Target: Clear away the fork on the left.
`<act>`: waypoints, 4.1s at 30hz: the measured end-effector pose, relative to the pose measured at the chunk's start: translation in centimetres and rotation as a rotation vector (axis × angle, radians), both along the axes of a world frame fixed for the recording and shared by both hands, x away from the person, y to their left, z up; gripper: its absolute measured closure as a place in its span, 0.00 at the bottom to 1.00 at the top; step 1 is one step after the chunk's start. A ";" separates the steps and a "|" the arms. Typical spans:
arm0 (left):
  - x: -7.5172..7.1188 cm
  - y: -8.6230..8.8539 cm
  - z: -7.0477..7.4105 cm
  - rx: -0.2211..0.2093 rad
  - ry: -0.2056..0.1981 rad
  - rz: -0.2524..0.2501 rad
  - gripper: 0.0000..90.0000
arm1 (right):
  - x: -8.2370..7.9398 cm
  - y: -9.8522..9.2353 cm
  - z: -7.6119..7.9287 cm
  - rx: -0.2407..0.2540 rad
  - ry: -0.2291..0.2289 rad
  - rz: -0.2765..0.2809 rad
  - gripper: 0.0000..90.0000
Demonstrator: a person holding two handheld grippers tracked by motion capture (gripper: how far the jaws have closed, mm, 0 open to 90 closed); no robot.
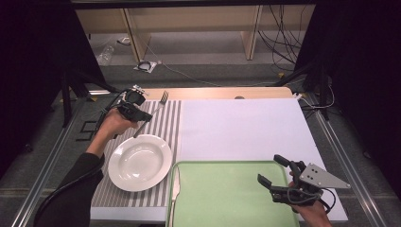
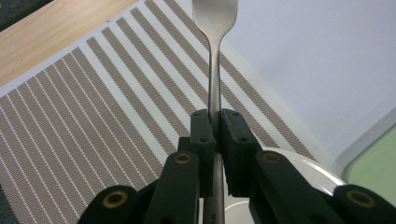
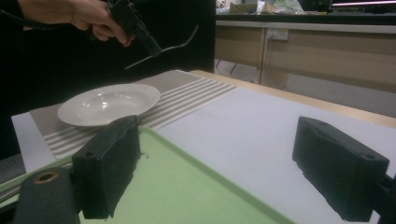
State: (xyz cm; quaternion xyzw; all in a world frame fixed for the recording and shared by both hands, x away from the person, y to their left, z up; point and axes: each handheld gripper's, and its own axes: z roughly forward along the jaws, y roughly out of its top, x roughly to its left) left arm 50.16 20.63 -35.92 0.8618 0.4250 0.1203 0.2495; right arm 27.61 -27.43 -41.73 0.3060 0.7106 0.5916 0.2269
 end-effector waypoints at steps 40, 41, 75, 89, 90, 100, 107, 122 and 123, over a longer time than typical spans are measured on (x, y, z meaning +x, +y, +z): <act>-11.4 -8.1 -0.3 -0.239 -0.009 -0.276 0.93 | -0.1 0.1 0.0 0.001 -0.010 -0.001 0.18; -11.5 -8.2 -0.4 -0.239 -0.008 -0.279 0.93 | -0.1 0.0 0.1 -0.003 -0.007 -0.003 0.18; -16.2 -10.5 -3.7 -0.191 0.118 -0.365 0.93 | -0.3 0.2 0.2 -0.002 -0.013 0.000 0.18; -17.3 -11.2 -4.9 -0.177 0.175 -0.391 0.93 | -0.3 0.3 0.3 0.001 -0.021 0.007 0.18; -17.4 -11.3 -5.0 -0.176 0.180 -0.393 0.92 | -0.3 0.3 0.3 0.001 -0.021 0.007 0.18; -18.7 -12.8 -6.1 -0.143 0.236 -0.448 0.93 | -0.4 0.3 0.3 -0.004 -0.019 0.007 0.18; -19.4 -13.6 -7.0 -0.126 0.276 -0.462 0.93 | -0.4 0.4 0.3 -0.004 -0.023 0.012 0.18; -21.2 -15.6 -8.8 -0.037 0.328 -0.510 0.92 | -0.4 0.4 0.2 -0.004 -0.023 0.013 0.18; -21.2 -15.6 -8.8 -0.026 0.327 -0.511 0.92 | -0.3 0.4 0.2 -0.004 -0.022 0.013 0.18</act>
